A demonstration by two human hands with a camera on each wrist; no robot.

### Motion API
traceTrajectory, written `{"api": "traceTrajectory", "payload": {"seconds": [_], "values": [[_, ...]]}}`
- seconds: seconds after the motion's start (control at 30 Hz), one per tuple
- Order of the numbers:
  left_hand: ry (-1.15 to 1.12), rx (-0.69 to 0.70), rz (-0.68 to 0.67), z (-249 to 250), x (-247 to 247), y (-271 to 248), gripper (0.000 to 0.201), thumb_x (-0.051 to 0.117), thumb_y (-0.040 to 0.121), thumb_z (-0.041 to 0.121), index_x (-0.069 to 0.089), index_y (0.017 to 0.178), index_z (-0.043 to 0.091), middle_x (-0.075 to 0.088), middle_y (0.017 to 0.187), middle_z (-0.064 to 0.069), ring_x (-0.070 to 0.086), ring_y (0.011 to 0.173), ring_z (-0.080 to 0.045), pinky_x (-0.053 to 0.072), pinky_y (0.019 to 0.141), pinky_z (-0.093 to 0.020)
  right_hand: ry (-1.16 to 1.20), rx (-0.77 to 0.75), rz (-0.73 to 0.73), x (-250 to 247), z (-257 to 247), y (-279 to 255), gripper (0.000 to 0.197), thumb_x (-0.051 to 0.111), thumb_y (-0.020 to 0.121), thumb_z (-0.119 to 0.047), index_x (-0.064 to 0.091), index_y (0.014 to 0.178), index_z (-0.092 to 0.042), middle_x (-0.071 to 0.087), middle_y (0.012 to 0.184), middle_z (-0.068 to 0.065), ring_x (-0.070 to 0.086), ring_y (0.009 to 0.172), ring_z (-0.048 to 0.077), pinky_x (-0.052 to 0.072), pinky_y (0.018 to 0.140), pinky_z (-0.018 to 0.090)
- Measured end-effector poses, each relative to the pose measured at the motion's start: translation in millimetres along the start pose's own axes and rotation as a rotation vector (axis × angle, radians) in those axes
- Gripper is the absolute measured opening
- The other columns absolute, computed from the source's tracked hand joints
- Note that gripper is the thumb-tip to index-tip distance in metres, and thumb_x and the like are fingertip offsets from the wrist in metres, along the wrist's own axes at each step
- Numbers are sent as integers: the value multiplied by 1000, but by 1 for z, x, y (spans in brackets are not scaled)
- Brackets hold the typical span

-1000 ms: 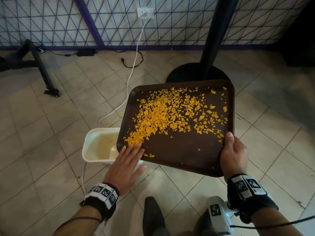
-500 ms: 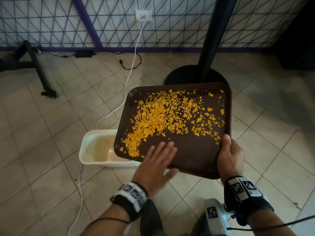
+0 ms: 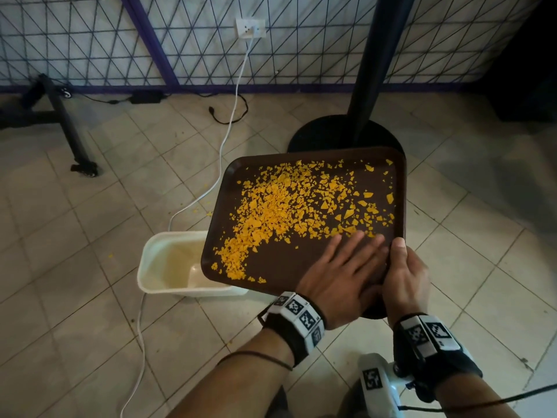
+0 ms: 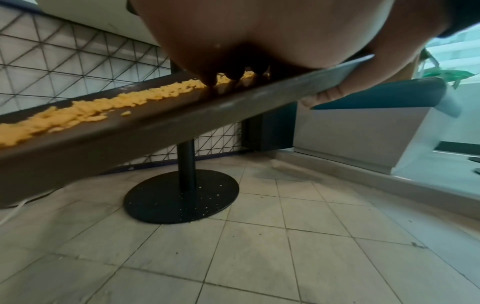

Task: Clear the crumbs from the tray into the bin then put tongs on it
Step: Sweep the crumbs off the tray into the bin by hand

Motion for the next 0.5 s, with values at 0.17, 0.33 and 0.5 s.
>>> {"api": "traceTrajectory", "payload": {"seconds": [0.17, 0.33, 0.5], "values": [[18, -248, -75, -66, 16, -33, 71, 5, 101, 64, -10, 157, 24, -25, 161, 3, -22, 150, -19, 2, 122, -50, -33, 25, -9, -5, 1, 3, 49, 36, 99, -48, 64, 84, -11, 69, 85, 8, 64, 82, 31, 54, 76, 45], [6, -450, -133, -122, 19, -79, 72, -4, 97, 66, -17, 154, 23, -34, 157, 4, -27, 148, -20, 0, 123, -48, -38, 8, -9, -5, -3, 2, 48, 35, 100, -46, 63, 83, -11, 68, 83, 7, 63, 80, 30, 53, 73, 43], [-56, -235, 38, -66, -6, -41, 64, 13, 104, 56, 1, 158, 23, -15, 164, 3, -12, 152, -21, 4, 123, -48, -31, -31, -23, -1, -6, -3, 44, 37, 103, -40, 60, 77, -13, 63, 76, 1, 57, 72, 22, 42, 63, 32]]}}
Point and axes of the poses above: each hand's wrist, its own y-axis towards the middle knuckle, its own x-axis out of the palm, z = x × y, the point moved 4 cm from there along y, towards the middle knuckle
